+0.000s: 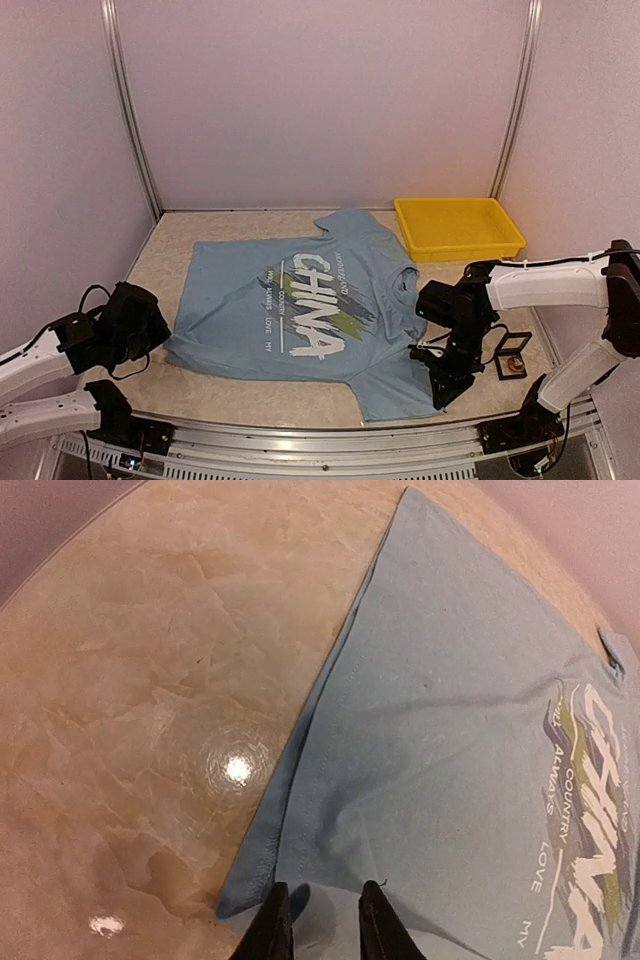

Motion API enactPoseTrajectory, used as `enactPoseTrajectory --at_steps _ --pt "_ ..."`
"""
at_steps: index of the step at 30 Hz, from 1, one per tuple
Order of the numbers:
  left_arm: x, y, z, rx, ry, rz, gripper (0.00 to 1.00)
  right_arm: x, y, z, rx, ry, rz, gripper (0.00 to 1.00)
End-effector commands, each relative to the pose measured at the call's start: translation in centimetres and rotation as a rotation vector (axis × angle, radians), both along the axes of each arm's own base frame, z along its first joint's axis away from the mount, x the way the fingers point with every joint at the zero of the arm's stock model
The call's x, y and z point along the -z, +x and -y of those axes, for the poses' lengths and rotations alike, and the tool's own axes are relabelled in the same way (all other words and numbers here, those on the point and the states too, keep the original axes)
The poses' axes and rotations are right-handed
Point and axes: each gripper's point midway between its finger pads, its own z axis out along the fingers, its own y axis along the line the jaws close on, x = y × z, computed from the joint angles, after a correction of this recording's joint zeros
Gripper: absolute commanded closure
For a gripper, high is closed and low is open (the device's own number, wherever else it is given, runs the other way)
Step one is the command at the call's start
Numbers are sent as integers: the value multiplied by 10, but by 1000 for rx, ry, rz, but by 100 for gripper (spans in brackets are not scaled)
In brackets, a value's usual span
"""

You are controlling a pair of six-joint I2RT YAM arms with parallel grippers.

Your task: Pin the brooch onto the clothing

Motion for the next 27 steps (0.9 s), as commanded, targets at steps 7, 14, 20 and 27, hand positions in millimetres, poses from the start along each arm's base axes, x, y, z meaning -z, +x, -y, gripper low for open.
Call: enactPoseTrajectory --at_steps 7,14,20,27 --pt "-42 -9 -4 -88 27 103 63 -23 21 13 -36 -117 106 56" --pt "-52 38 57 161 153 142 66 -73 161 -18 66 -101 590 60" --pt "-40 89 86 258 273 109 69 -85 309 -30 218 -40 981 85" --pt "39 111 61 237 236 -76 71 -47 403 -49 217 -2 1094 94"
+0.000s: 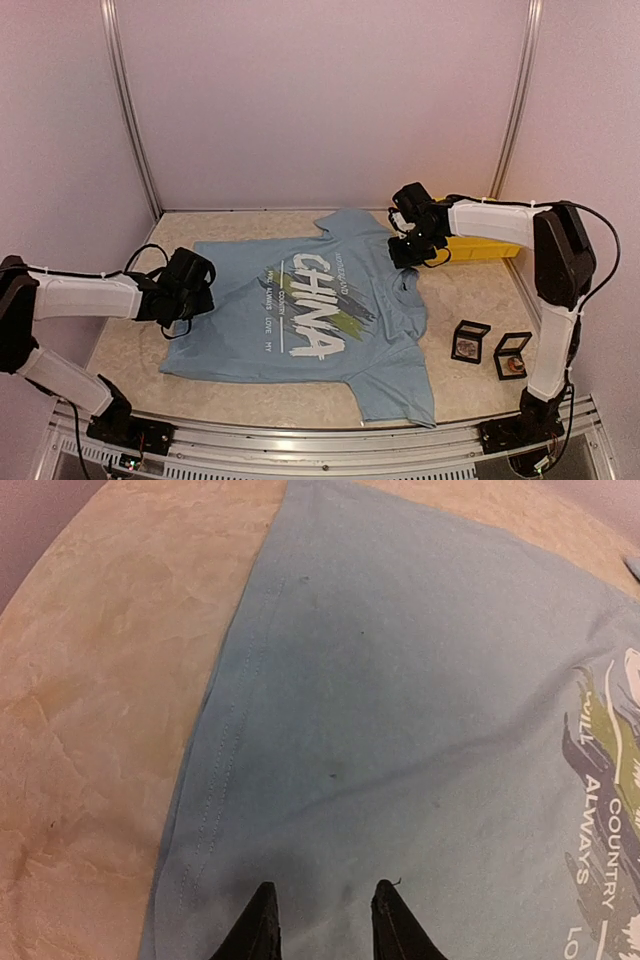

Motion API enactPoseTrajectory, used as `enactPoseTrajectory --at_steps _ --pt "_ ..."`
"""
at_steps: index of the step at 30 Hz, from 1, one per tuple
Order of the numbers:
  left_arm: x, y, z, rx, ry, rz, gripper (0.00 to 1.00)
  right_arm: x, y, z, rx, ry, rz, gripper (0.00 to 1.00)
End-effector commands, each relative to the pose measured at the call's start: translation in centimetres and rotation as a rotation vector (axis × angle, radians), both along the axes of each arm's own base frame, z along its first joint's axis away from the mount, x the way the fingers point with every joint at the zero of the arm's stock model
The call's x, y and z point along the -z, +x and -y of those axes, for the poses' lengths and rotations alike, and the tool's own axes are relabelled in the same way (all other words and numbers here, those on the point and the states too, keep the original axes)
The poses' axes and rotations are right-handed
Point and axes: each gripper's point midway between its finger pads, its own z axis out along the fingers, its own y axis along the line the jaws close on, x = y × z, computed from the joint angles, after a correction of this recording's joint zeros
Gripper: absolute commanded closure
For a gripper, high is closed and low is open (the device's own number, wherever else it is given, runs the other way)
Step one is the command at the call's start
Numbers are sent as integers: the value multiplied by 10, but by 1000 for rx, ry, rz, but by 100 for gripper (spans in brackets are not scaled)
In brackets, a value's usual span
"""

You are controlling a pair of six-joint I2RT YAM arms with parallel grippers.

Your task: Pin the brooch onto the clothing

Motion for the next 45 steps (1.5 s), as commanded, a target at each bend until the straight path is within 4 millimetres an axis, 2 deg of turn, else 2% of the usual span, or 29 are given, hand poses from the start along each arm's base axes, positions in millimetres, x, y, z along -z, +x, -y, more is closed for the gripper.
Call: enactPoseTrajectory --at_steps 1,4,8,11,15,19,23,25,27,29,31,33,35,37,40,42,45 --pt "35 9 -1 39 -30 -69 71 9 61 -17 -29 -1 141 94" --pt "62 6 -11 7 -2 -150 72 47 72 -8 -22 -57 71 95" --pt "79 -4 -37 -83 29 -208 73 79 86 1 -15 -54 14 96" --pt "76 -9 -60 -144 69 -204 73 95 97 1 -18 -63 -18 96" --pt "63 -1 -80 -197 89 -173 72 104 114 -18 -68 -16 -15 96" --pt "44 24 -85 -194 95 -125 72 94 138 -33 -90 12 19 96" --pt "18 43 -83 -189 140 -92 73 61 159 -51 -123 73 88 95" --pt "3 41 -74 -162 126 -56 73 40 162 -57 -134 82 124 94" --pt "-5 28 -60 -135 109 -49 72 16 157 -60 -148 75 158 93" --pt "-11 7 -43 -103 82 -37 72 -7 144 -65 -168 50 194 92" --pt "-6 -18 -27 -61 46 -49 72 -25 119 -77 -219 42 216 92" --pt "6 -42 -16 -41 -18 -80 73 -35 82 -100 -335 53 239 92" --pt "25 -64 -6 -16 -80 -125 75 -39 35 -129 -483 83 240 92" --pt "38 -81 1 2 -107 -151 76 -34 -14 -154 -609 107 209 93" --pt "49 -92 2 15 -85 -172 76 -11 -75 -176 -722 113 144 93" --pt "55 -96 1 16 -59 -198 76 11 -103 -178 -743 103 87 94" --pt "63 -111 2 27 -13 -245 77 41 -122 -174 -709 118 22 95"
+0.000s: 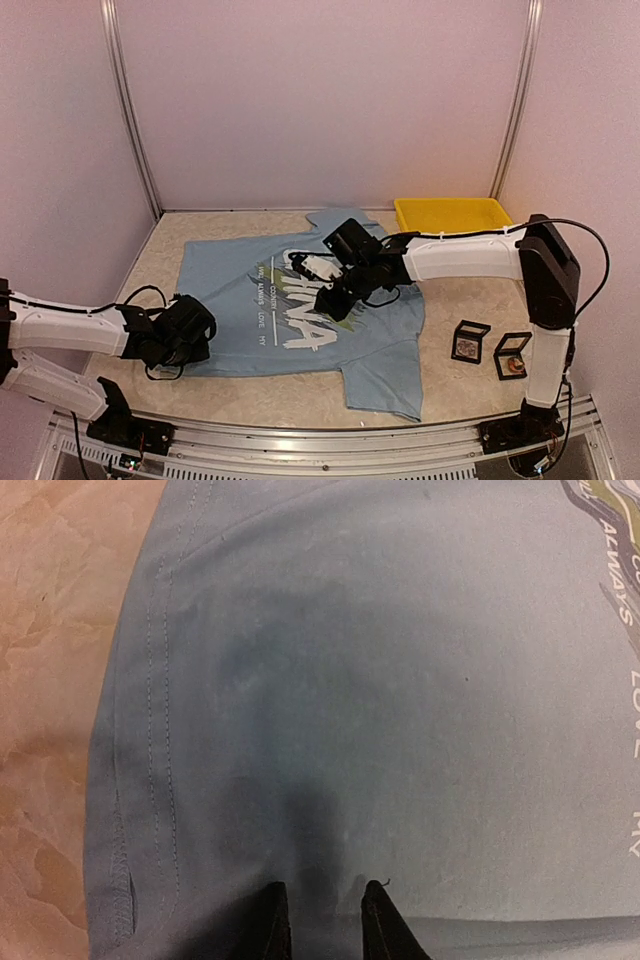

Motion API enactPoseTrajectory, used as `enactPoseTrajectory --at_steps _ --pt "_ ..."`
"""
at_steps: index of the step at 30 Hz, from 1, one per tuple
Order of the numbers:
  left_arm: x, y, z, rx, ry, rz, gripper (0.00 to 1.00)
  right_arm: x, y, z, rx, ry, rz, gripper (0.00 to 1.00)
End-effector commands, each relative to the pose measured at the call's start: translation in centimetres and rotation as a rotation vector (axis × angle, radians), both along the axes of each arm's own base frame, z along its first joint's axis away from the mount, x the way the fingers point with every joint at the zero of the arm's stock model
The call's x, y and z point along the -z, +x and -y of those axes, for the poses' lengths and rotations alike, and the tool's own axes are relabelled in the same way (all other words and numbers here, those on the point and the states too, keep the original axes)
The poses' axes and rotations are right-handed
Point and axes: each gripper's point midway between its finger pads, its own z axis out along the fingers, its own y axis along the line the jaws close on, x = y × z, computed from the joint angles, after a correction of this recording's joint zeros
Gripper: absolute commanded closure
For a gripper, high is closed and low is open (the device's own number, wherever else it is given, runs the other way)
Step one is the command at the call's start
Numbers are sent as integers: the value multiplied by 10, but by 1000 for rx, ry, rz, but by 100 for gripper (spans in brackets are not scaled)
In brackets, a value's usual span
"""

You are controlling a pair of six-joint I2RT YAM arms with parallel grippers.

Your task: Pin the brooch onto the clothing

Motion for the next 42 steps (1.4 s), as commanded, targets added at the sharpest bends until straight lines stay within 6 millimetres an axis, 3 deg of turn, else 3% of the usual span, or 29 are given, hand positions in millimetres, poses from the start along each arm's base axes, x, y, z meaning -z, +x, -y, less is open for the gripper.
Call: enactPoseTrajectory --at_steps 1,4,9,13,16,19,22,24,30,34,36,39,42 --pt "9 -22 2 -4 40 -56 77 61 -16 24 67 -60 -121 95" --pt "15 -40 6 8 33 -92 76 88 -17 43 144 -138 -142 96" --pt "21 -74 10 25 45 -165 75 101 -34 67 154 -183 -158 95" --pt "21 -95 1 24 84 -216 75 93 -37 79 133 -247 -115 93" --pt "8 -98 3 45 83 -211 75 65 -35 72 102 -251 -38 91" --pt "-19 -88 29 106 8 -160 72 31 -49 47 33 -186 31 91" --pt "-55 -62 42 130 -3 -40 69 16 -76 15 -61 -89 44 90" --pt "-69 -38 43 115 -13 36 69 20 -91 -5 -119 -45 38 92" --pt "-62 31 12 -43 -133 157 70 57 -120 -51 -254 -89 2 99" --pt "-49 52 -12 -112 -69 179 70 94 -130 -38 -261 -182 -45 100" --pt "-30 58 -25 -144 -18 143 71 106 -135 -26 -251 -222 -72 100" --pt "-9 60 -40 -190 43 102 71 111 -145 -10 -246 -265 -86 100" --pt "10 49 -58 -261 126 42 73 108 -159 -3 -233 -260 -121 100"
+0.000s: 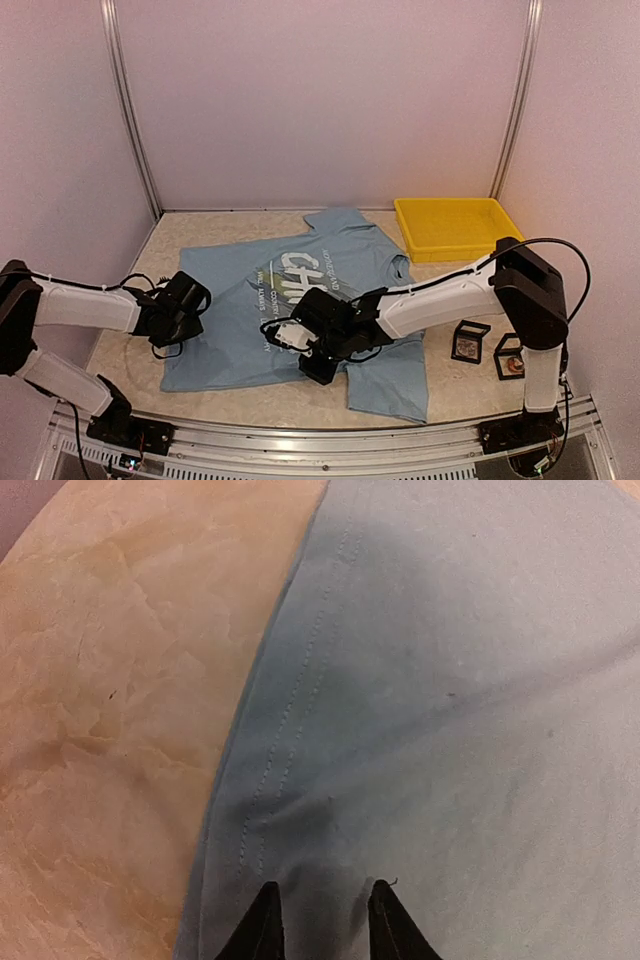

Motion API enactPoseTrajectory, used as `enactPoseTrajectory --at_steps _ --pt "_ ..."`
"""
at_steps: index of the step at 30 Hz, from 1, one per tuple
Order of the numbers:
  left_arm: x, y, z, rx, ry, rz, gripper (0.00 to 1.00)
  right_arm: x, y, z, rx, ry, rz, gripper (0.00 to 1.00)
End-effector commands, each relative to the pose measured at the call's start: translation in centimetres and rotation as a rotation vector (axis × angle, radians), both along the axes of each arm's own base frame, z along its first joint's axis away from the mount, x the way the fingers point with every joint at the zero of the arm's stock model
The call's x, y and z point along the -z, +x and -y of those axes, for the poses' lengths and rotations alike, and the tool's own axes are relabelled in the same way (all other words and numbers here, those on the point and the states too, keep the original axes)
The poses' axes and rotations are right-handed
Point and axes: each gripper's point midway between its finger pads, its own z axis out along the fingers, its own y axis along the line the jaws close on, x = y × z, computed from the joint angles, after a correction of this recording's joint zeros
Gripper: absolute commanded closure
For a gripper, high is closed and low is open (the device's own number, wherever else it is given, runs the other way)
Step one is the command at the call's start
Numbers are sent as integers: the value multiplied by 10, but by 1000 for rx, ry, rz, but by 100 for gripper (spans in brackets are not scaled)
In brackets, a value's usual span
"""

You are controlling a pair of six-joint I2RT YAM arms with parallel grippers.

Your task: Pin the brooch onto the clothing

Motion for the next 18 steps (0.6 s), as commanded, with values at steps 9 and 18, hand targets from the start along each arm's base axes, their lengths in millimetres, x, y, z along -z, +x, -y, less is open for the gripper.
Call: enactPoseTrajectory --at_steps 9,18 --pt "4 -6 -33 -150 95 33 73 -7 -56 10 -97 -81 -63 100" --pt "-41 13 -25 -77 49 171 72 -93 -12 10 21 115 47 98"
